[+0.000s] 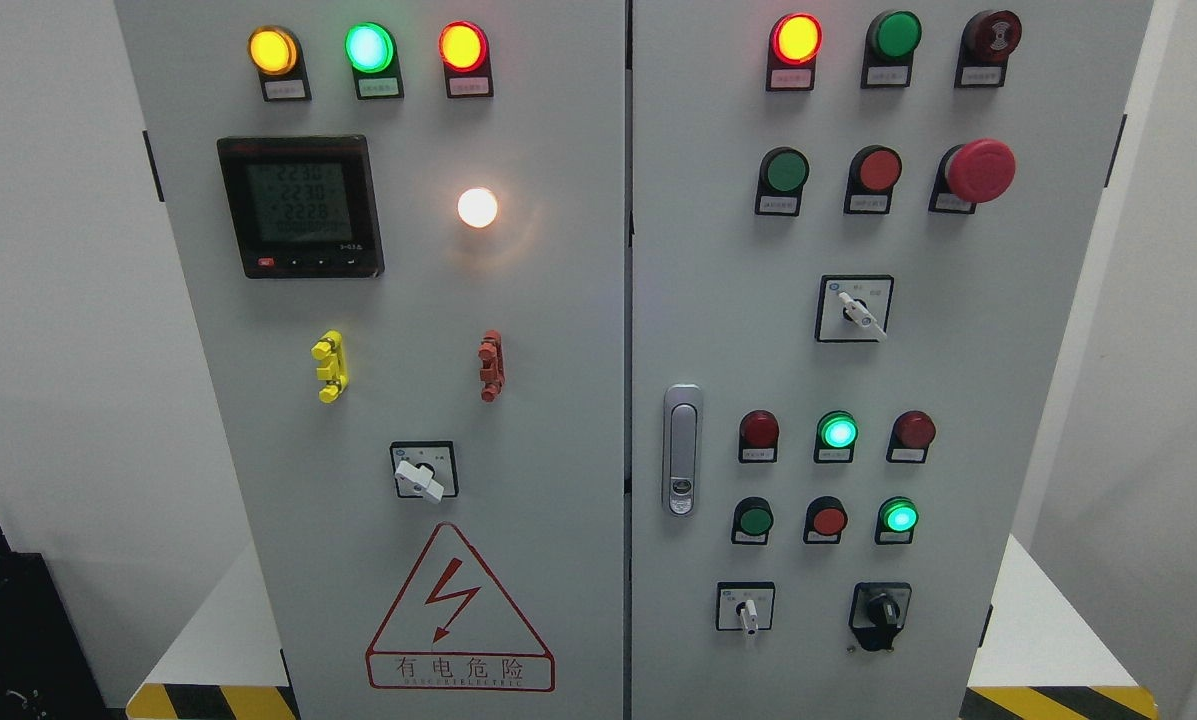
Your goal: Flip black knob to close circuit
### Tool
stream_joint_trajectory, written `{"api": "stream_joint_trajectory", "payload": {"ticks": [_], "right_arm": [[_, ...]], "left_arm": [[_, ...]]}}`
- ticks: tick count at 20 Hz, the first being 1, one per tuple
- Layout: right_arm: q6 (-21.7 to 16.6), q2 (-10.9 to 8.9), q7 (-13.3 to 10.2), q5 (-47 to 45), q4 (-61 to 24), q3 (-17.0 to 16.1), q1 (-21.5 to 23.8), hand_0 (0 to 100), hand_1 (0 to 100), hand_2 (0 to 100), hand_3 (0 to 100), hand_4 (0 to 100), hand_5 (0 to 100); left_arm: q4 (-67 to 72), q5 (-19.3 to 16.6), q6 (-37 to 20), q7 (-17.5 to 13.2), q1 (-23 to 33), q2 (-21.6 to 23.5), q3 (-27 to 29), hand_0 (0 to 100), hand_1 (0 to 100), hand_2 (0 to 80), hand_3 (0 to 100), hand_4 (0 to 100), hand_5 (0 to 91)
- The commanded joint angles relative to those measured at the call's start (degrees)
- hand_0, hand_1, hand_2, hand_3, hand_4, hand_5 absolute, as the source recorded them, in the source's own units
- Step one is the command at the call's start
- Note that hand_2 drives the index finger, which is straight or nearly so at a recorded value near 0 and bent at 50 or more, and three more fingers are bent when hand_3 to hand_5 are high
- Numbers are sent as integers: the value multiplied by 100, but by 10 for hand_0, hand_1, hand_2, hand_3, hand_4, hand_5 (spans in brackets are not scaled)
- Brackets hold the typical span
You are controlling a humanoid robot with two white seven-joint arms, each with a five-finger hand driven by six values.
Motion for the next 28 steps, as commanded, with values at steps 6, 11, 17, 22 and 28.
{"api": "stream_joint_trajectory", "payload": {"ticks": [6, 11, 17, 22, 28], "right_arm": [[-270, 472, 48, -1015, -5266, 1495, 1269, 0, 0, 0, 13, 0, 0], [63, 410, 83, -1978, -7983, 1981, 1542, 0, 50, 154, 288, 242, 124], [292, 393, 127, -1969, -10243, 2191, 1569, 0, 116, 410, 697, 617, 563], [512, 313, 127, -1776, -11423, 2174, 1499, 0, 168, 540, 804, 689, 646], [415, 287, 110, 65, -11609, 1771, 1139, 0, 260, 700, 907, 760, 771]], "left_arm": [[-4, 2, -3, 5, 2, 0, 0, 120, 556, 0, 0, 0, 0], [5, 2, -3, 5, 2, 0, 0, 120, 556, 0, 0, 0, 0], [-4, 2, -3, 5, 2, 0, 0, 120, 556, 0, 0, 0, 0], [-4, 2, -3, 5, 2, 0, 0, 120, 556, 0, 0, 0, 0], [5, 2, -3, 5, 2, 0, 0, 120, 556, 0, 0, 0, 0]]}}
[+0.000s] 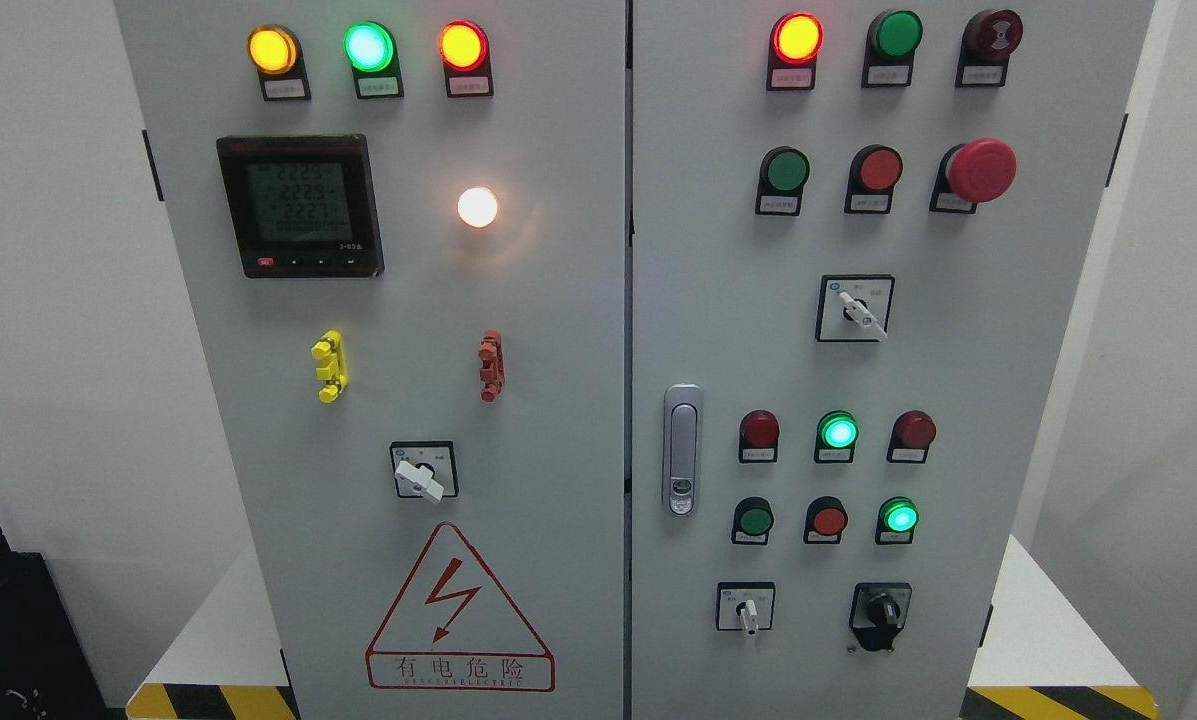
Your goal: Flip black knob to close circuit
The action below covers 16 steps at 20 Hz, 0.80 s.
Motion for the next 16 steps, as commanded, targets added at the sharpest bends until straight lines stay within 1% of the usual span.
{"api": "stream_joint_trajectory", "payload": {"ticks": [1, 3, 4, 6, 7, 9, 10, 12, 14, 16], "right_arm": [[-79, -125, -25, 1886, -2349, -201, -339, 0, 277, 720, 914, 765, 778], [-245, -301, -34, 3169, -2384, -378, -488, 0, 306, 737, 918, 777, 782], [-264, -363, -69, 3680, -2454, -439, -567, 0, 311, 750, 923, 784, 785], [-238, -425, -78, 4673, -2464, -475, -857, 0, 304, 773, 940, 801, 792], [-203, -425, -60, 5157, -2455, -475, -1015, 0, 290, 803, 978, 816, 802], [-80, -442, -8, 5923, -2446, -475, -1288, 0, 270, 823, 1000, 831, 822], [-53, -512, -7, 6231, -2420, -475, -1411, 0, 241, 841, 1000, 839, 829], [0, -775, -16, 6567, -2315, -458, -1648, 0, 215, 848, 1000, 843, 834], [245, -847, -7, 6725, -2209, -431, -1798, 0, 195, 851, 1000, 845, 837], [360, -856, -7, 6875, -2051, -414, -1912, 0, 141, 866, 1000, 853, 851]], "left_arm": [[-4, 1, -3, 5, 4, 0, 0, 120, 556, 0, 0, 0, 0], [5, 1, -3, 5, 4, 0, 0, 120, 556, 0, 0, 0, 0], [-4, 1, -3, 5, -5, 0, 0, 120, 556, 0, 0, 0, 0], [-4, 1, -3, 5, 4, 0, 0, 120, 556, 0, 0, 0, 0], [5, 1, -3, 5, 4, 0, 0, 120, 556, 0, 0, 0, 0], [5, 1, -3, 5, 4, 0, 0, 120, 556, 0, 0, 0, 0], [5, 1, -3, 5, 4, 0, 0, 120, 556, 0, 0, 0, 0], [5, 1, -3, 5, -5, 0, 0, 120, 556, 0, 0, 0, 0], [5, 1, -3, -4, 4, 0, 0, 120, 556, 0, 0, 0, 0], [5, 1, -3, 5, 4, 0, 0, 120, 556, 0, 0, 0, 0]]}}
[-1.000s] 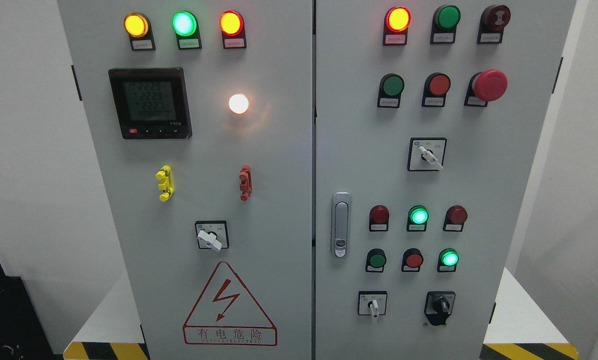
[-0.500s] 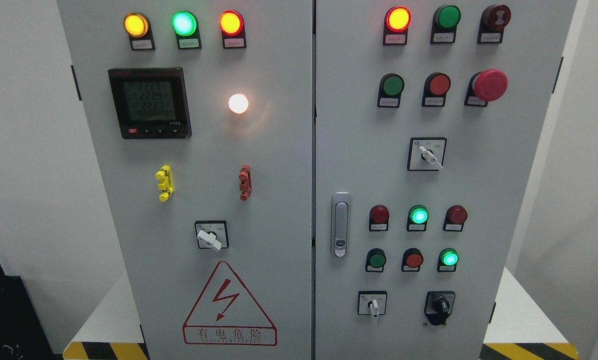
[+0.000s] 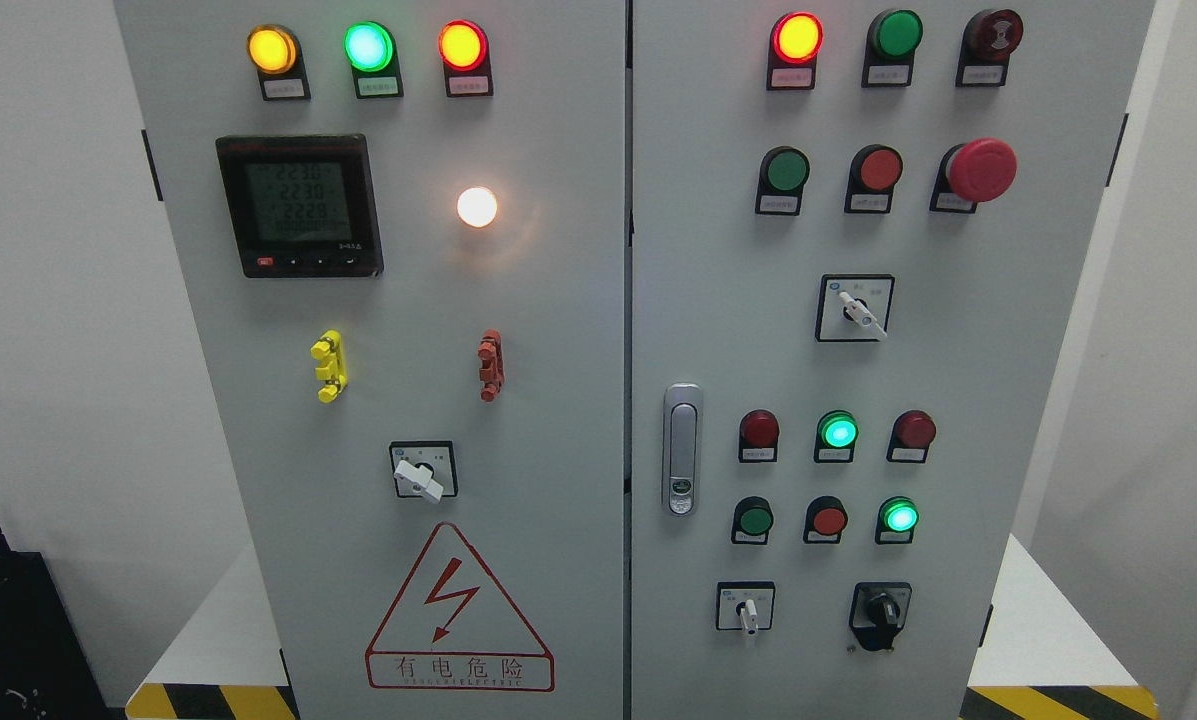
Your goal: Flip black knob to close circuit
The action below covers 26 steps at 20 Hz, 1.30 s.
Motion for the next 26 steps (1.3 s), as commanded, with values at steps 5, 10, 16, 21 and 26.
{"api": "stream_joint_trajectory", "payload": {"ticks": [5, 10, 16, 21, 26], "right_arm": [[491, -408, -3, 1402, -41, 128, -672, 0, 30, 884, 1000, 872, 875], [650, -408, -3, 1454, 354, 314, -980, 0, 0, 892, 1000, 876, 879], [756, -408, -82, 1455, 952, 305, -1296, 0, 0, 896, 1000, 880, 885], [773, -399, -196, 1446, 1330, 305, -1489, 0, 0, 898, 1000, 882, 888], [773, -408, -205, 1411, 1708, 270, -1736, 0, 0, 901, 1000, 884, 890]], "left_arm": [[4, 0, -3, -4, -6, 0, 0, 120, 556, 0, 0, 0, 0], [-5, 0, -3, 5, 2, 0, 0, 120, 556, 0, 0, 0, 0], [4, 0, -3, 5, -6, 0, 0, 120, 556, 0, 0, 0, 0], [-5, 0, -3, 5, -6, 0, 0, 120, 556, 0, 0, 0, 0], [4, 0, -3, 5, -6, 0, 0, 120, 556, 0, 0, 0, 0]]}}
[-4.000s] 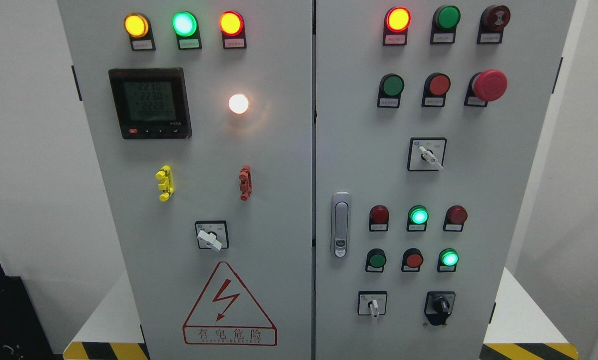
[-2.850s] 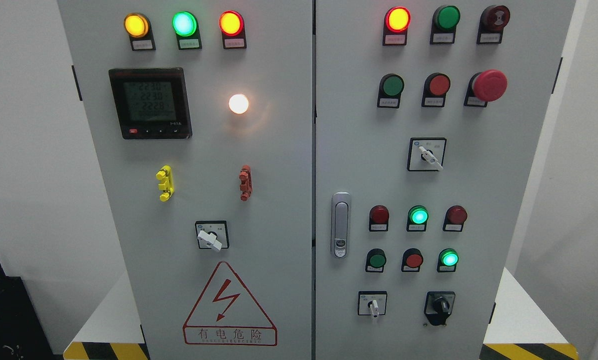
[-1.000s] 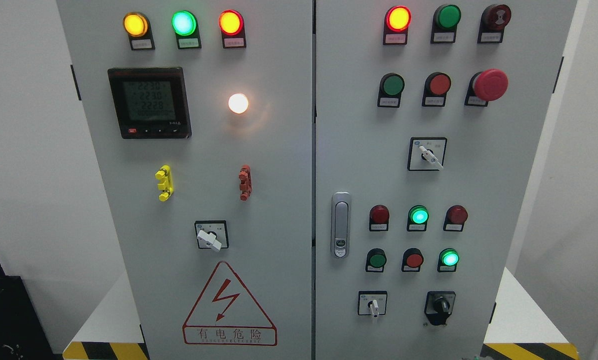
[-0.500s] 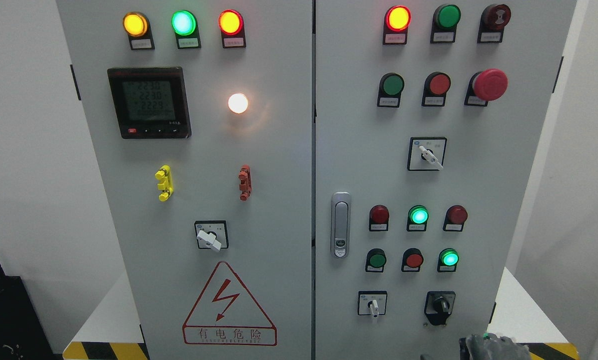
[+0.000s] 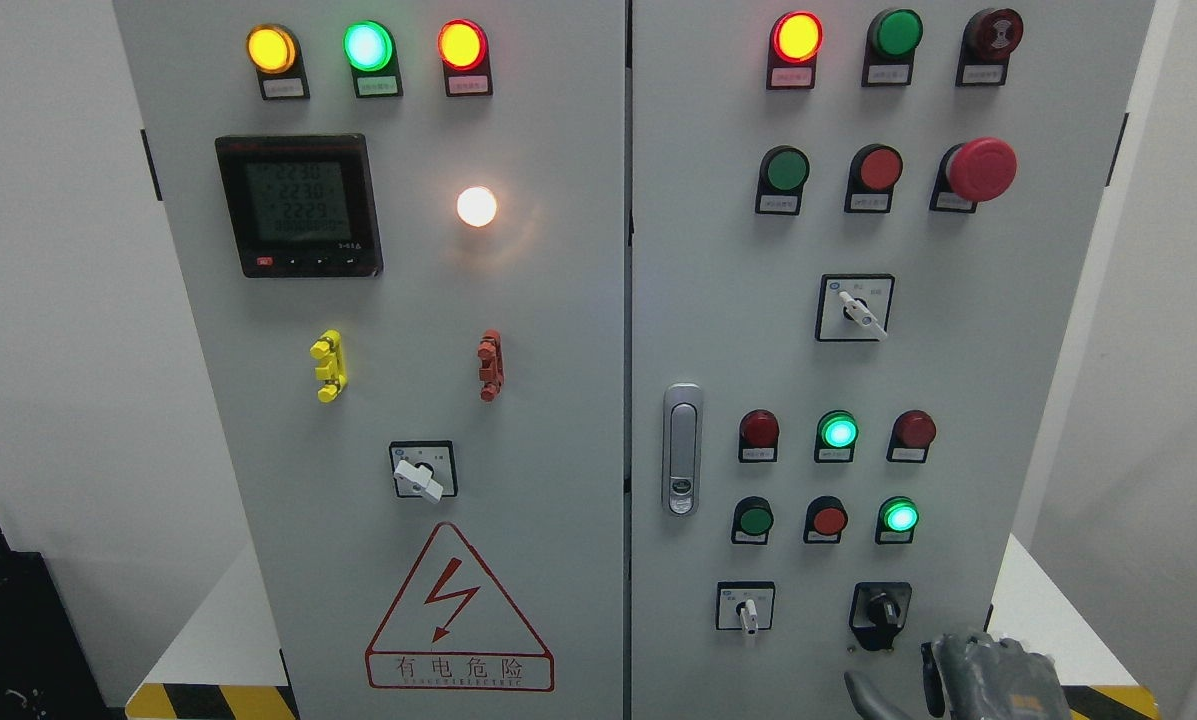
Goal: Flip black knob to close circuit
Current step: 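Raise the right hand up toward the black rotary knob, then grip the black knob with the right hand and twist it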
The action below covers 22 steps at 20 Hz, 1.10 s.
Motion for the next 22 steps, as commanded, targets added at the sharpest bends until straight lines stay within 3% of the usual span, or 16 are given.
{"api": "stream_joint_trajectory", "payload": {"ticks": [1, 4, 9, 22], "right_arm": [[5, -41, -19, -8, 791, 141, -295, 0, 0, 901, 1000, 884, 890], [14, -50, -28, -34, 914, 115, -375, 0, 0, 903, 1000, 885, 891], [23, -243, -37, -70, 923, 36, -375, 0, 0, 903, 1000, 885, 895], [31, -208, -116, -237, 905, -35, -498, 0, 4, 901, 1000, 887, 903]], "left_arm": [[-5, 1, -3, 4, -3, 0, 0, 120, 556, 0, 0, 0, 0], [4, 1, -3, 4, -3, 0, 0, 120, 556, 0, 0, 0, 0], [-5, 1, -3, 4, -3, 0, 0, 120, 556, 0, 0, 0, 0], [-5, 1, -3, 4, -3, 0, 0, 120, 556, 0, 0, 0, 0]]}}
